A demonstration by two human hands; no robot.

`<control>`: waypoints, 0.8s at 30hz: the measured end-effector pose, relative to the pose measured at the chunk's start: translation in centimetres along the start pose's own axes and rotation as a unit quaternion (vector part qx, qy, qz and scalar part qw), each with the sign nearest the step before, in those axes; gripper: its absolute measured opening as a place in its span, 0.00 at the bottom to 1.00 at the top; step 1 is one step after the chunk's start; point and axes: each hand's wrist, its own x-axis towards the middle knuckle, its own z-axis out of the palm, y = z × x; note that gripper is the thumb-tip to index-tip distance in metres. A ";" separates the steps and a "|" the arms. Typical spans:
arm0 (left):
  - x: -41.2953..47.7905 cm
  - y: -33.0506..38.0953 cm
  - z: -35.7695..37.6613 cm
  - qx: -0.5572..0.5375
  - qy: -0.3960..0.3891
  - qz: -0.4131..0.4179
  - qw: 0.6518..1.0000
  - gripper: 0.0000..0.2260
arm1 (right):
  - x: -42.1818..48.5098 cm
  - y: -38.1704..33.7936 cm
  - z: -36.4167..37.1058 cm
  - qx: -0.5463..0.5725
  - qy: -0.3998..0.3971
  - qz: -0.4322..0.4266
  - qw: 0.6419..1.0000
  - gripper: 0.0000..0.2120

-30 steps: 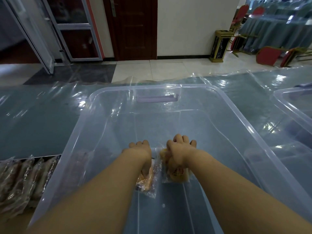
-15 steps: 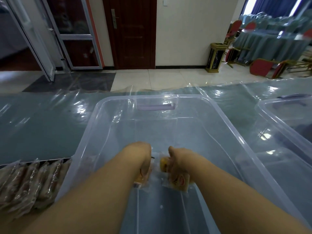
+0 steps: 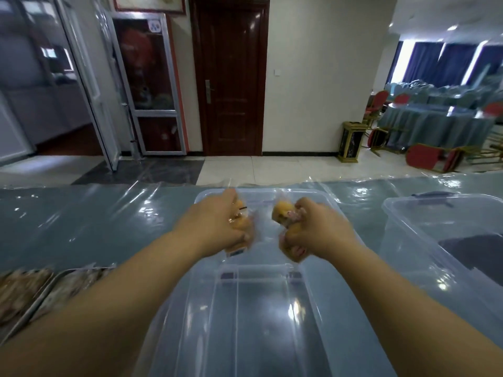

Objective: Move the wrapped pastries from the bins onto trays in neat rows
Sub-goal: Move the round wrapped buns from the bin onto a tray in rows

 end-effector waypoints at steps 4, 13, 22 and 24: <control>-5.3 -0.5 -3.8 -0.019 0.090 0.012 0.996 0.23 | -3.4 -2.7 -3.1 0.076 0.082 -0.057 0.992 0.33; -18.5 -5.4 -7.9 -0.098 0.246 -0.013 0.964 0.22 | -12.6 -11.6 -2.4 0.235 0.106 -0.169 0.951 0.32; -33.1 -16.8 -11.9 -0.133 0.293 -0.134 0.937 0.22 | -20.5 -26.3 5.1 0.267 0.059 -0.213 0.938 0.28; -36.7 -20.4 -12.7 -0.137 0.282 -0.165 0.935 0.22 | -22.3 -30.0 8.1 0.274 0.046 -0.210 0.937 0.29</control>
